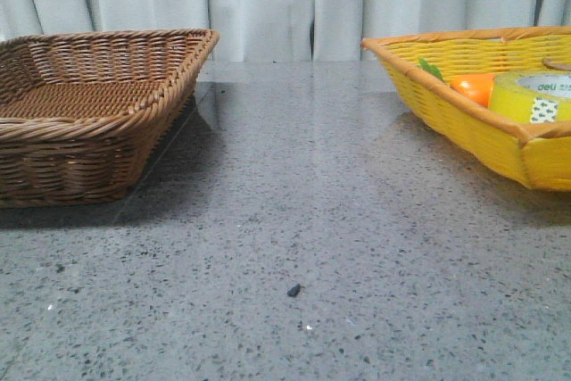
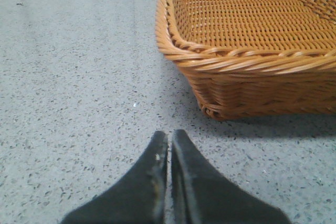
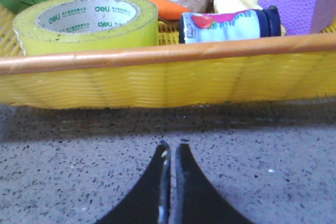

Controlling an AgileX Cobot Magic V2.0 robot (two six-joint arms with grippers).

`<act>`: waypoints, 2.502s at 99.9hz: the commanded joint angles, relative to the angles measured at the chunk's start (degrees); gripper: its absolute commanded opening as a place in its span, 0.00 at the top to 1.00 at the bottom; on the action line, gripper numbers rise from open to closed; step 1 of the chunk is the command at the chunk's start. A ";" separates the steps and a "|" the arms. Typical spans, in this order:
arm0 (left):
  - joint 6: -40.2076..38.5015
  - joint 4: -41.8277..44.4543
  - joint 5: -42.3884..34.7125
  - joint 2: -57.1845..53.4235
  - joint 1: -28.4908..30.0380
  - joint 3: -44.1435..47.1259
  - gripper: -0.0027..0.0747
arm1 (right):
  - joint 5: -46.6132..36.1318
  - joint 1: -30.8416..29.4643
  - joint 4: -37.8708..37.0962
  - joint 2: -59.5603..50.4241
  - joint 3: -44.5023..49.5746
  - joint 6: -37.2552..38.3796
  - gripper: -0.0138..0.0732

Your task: Transfer tape with both arms

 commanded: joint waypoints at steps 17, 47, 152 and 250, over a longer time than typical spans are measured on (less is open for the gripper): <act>-0.64 -0.52 -3.23 -1.64 0.17 0.58 0.99 | -0.90 -0.38 -0.60 -1.17 1.23 -0.42 0.91; -0.64 -0.52 -3.23 -1.64 0.17 0.58 0.99 | -0.90 -0.38 -0.60 -1.17 1.23 -0.42 0.91; -0.64 -0.52 -4.20 -1.64 0.17 0.58 0.99 | -0.90 -0.38 -0.60 -1.17 1.23 -0.42 0.91; -0.64 -0.65 -17.92 -1.64 0.17 0.47 0.99 | -20.70 -0.38 -0.60 -1.17 0.81 -0.42 0.91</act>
